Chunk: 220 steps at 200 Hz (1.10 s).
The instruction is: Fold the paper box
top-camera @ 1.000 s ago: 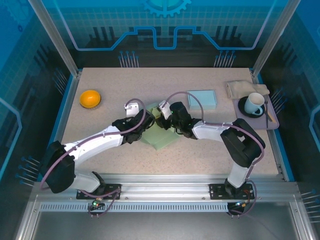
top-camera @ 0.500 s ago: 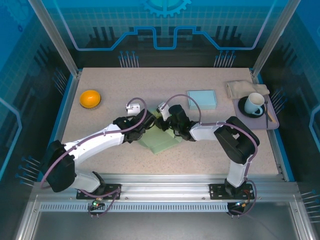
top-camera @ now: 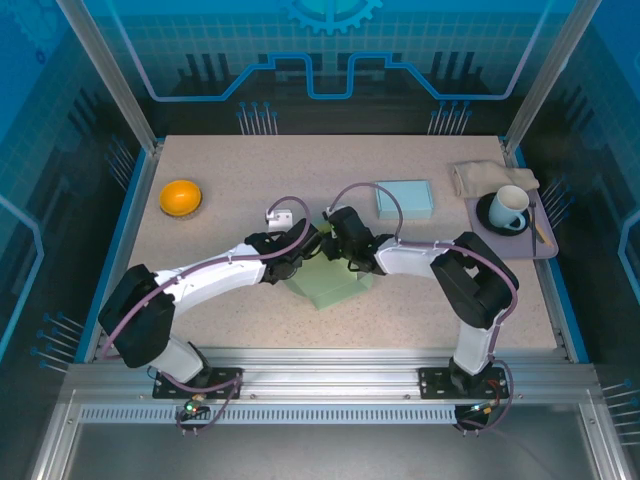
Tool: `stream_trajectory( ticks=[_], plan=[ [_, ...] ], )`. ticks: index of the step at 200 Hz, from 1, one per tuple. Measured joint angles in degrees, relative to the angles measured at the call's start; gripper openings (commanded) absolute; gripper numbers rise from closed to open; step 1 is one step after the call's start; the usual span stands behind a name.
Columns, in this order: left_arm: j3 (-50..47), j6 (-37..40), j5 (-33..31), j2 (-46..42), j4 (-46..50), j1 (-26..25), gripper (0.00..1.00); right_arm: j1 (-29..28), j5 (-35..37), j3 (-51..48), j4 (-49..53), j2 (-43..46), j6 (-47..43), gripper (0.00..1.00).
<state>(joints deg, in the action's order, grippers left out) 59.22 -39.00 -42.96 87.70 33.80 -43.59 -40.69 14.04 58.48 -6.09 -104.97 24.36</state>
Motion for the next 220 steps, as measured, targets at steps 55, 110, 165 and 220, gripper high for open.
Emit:
stream_trajectory(
  ticks=[55,110,165,220],
  plan=[
    [0.0,-0.2,0.8,0.8,-0.7,-0.2,0.11,0.0,1.2,1.6,5.6,0.0,4.4,0.25],
    [0.2,-1.6,0.8,1.9,-0.6,-0.5,0.11,0.2,1.0,-1.9,5.7,3.8,1.6,0.44],
    [0.3,-1.6,0.5,2.6,2.7,-0.5,0.11,1.9,-8.8,-10.1,-0.9,9.1,-4.3,0.59],
    [0.3,-1.6,-0.5,3.3,4.8,-0.5,0.11,2.2,-13.8,-11.0,-1.6,12.9,-5.3,0.58]
  ],
)
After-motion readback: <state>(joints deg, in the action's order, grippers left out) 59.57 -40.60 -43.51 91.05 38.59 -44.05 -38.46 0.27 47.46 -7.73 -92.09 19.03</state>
